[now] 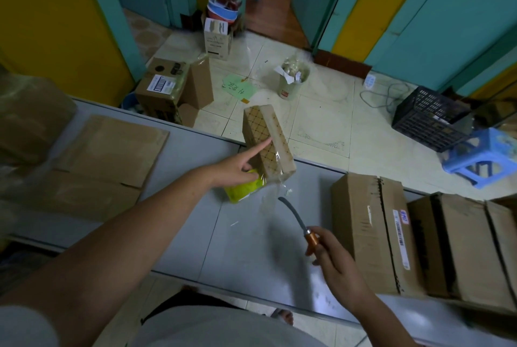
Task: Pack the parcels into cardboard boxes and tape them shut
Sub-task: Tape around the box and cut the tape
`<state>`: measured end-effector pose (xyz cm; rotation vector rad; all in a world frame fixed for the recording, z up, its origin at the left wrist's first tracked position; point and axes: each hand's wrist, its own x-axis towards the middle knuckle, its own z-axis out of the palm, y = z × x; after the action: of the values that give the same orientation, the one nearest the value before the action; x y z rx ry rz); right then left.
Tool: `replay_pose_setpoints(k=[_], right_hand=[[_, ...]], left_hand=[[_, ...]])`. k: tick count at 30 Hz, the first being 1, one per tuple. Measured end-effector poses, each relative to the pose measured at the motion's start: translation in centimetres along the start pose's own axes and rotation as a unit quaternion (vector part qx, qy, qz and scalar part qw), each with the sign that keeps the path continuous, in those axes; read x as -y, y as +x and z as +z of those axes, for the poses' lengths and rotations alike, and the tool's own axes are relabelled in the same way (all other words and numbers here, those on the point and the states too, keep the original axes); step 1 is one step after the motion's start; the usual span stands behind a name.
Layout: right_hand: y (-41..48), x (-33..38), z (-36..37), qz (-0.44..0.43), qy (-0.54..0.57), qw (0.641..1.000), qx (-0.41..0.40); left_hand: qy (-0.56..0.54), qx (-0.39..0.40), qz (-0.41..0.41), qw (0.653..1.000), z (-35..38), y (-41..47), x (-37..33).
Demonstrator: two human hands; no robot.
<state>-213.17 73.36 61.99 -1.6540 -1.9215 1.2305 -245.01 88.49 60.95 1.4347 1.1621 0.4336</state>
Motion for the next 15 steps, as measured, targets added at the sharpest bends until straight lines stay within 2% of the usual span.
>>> replay_pose_setpoints(k=[5, 15], right_hand=[[2.4, 4.4, 1.4, -0.046, 0.025, 0.998, -0.031], [6.7, 8.3, 2.3, -0.018, -0.02, 1.0, -0.004]], left_hand=[[0.015, 0.033, -0.027, 0.999, -0.7, 0.3, -1.4], [0.064, 0.048, -0.039, 0.996, -1.4, 0.0, -2.6]])
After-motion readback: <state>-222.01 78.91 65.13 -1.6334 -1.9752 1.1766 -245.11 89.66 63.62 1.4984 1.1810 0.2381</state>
